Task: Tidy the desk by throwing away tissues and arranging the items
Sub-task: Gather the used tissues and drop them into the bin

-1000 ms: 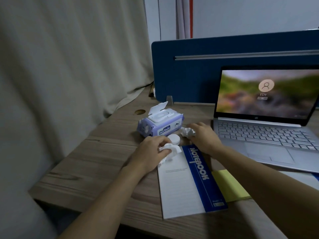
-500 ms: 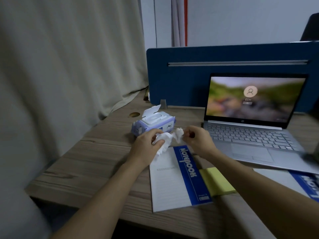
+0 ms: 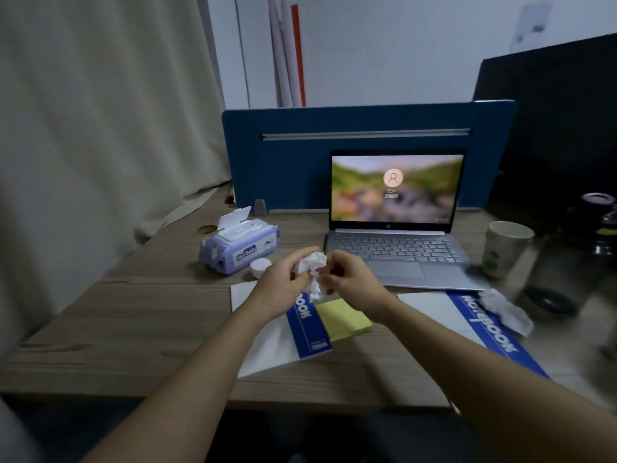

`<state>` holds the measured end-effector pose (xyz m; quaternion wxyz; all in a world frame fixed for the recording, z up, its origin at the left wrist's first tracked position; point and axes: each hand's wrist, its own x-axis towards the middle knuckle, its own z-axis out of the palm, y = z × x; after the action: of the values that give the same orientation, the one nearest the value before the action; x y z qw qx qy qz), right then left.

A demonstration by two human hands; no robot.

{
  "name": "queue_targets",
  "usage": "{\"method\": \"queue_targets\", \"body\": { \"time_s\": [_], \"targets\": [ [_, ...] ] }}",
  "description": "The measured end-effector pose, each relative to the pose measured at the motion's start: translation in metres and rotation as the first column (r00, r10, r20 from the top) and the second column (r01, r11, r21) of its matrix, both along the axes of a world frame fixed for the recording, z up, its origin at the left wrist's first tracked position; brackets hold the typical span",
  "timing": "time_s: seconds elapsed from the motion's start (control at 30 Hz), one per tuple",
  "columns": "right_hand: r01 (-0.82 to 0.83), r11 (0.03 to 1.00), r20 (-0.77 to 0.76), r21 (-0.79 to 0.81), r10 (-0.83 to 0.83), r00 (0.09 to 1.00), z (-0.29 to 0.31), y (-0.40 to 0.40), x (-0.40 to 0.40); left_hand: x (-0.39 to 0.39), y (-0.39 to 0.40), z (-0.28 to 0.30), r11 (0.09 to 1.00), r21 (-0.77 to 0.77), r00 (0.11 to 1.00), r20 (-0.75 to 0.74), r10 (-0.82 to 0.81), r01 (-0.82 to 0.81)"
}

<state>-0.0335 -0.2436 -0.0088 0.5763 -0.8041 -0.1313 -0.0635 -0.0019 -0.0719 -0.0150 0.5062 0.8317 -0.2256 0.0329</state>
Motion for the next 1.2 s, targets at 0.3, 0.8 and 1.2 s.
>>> {"method": "queue_targets", "body": {
  "time_s": [0.3, 0.8, 1.2],
  "targets": [
    [0.071, 0.996, -0.033, 0.057, -0.069, 0.997, -0.006, -0.065, -0.046, -0.024, -0.058, -0.004, 0.994, -0.004, 0.994, 0.013, -0.110, 0.110],
    [0.669, 0.360, 0.262, -0.651, -0.720, 0.642, -0.040, -0.199, -0.088, -0.033, -0.087, -0.028, 0.995, 0.099, 0.995, 0.104, 0.013, -0.023],
    [0.746, 0.510, 0.242, -0.428, -0.731, 0.638, -0.049, -0.212, -0.076, -0.032, -0.041, -0.029, 0.987, 0.104, 0.993, 0.005, 0.119, -0.119]
  ]
}}
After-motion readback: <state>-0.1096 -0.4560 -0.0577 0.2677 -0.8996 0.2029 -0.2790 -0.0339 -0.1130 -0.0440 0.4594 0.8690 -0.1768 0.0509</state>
